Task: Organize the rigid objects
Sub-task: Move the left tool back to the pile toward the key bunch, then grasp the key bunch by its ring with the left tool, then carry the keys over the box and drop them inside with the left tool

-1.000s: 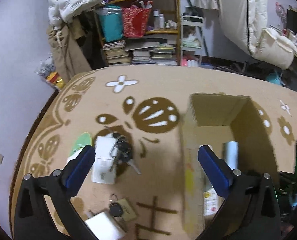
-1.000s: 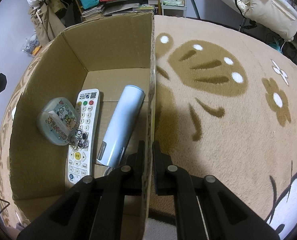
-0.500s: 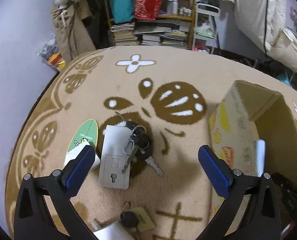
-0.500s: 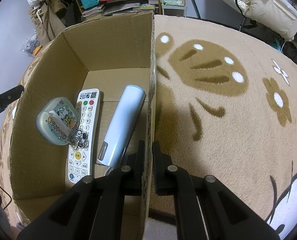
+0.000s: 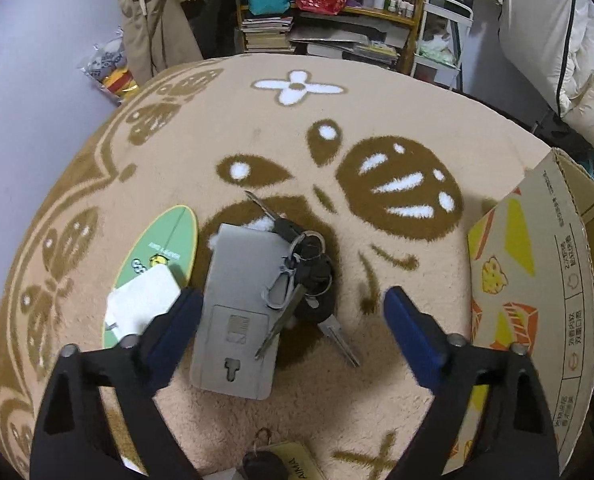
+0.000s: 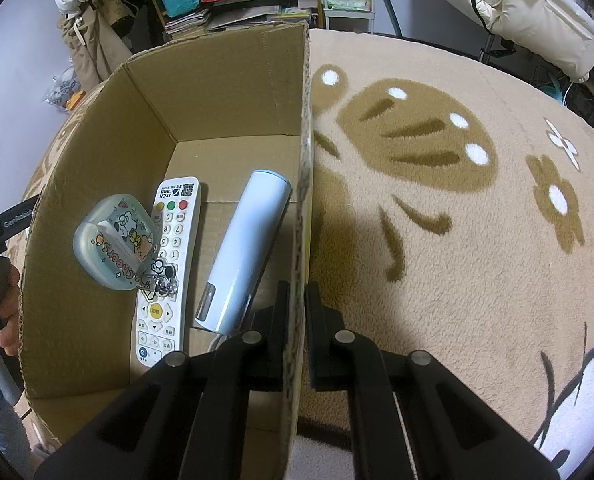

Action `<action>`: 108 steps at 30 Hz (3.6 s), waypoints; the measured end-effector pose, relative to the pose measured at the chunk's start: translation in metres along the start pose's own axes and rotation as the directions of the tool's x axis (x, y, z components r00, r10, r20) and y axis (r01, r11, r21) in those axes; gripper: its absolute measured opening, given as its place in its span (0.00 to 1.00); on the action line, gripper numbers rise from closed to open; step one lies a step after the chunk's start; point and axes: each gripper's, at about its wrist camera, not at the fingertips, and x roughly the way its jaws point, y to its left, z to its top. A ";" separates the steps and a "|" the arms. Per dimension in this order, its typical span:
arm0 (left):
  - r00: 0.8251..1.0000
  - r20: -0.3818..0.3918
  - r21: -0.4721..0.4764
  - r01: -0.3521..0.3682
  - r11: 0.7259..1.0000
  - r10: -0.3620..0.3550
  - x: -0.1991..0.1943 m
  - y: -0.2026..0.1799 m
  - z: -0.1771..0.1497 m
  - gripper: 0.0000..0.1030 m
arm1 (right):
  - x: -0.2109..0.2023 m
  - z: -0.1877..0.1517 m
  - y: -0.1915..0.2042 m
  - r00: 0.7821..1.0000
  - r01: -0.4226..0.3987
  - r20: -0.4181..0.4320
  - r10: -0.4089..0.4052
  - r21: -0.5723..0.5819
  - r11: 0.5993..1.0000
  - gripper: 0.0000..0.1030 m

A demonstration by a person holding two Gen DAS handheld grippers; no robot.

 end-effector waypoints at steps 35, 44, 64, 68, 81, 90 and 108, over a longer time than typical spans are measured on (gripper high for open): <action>0.999 -0.010 0.048 0.053 0.997 -0.052 0.016 -0.010 -0.003 0.16 | -0.001 -0.003 0.001 1.000 -0.008 -0.001 0.008 -0.001 1.000 0.08; 0.997 0.062 0.017 0.034 0.999 -0.035 -0.016 -0.006 0.004 0.16 | -0.001 -0.003 0.000 1.000 -0.008 -0.002 0.008 -0.001 1.000 0.08; 0.985 0.170 -0.001 0.041 0.999 -0.040 -0.071 -0.014 0.009 0.16 | -0.001 -0.003 0.000 1.000 -0.009 -0.002 0.009 0.000 1.000 0.08; 0.979 0.197 0.008 0.048 0.999 -0.049 -0.084 -0.016 0.012 0.15 | -0.001 -0.003 0.000 1.000 -0.009 -0.002 0.009 0.000 1.000 0.08; 0.935 0.344 0.060 0.069 0.996 -0.086 -0.153 -0.037 0.018 0.15 | -0.001 -0.003 0.000 1.000 -0.009 -0.002 0.009 0.000 1.000 0.08; 0.884 0.448 0.107 0.099 0.989 -0.137 -0.209 -0.056 0.020 0.15 | -0.001 -0.003 0.001 1.000 -0.008 -0.002 0.008 -0.001 1.000 0.08; 0.869 0.373 0.270 0.233 0.934 -0.324 -0.204 -0.131 0.001 0.15 | -0.001 -0.003 0.000 1.000 -0.010 -0.002 0.010 0.000 1.000 0.08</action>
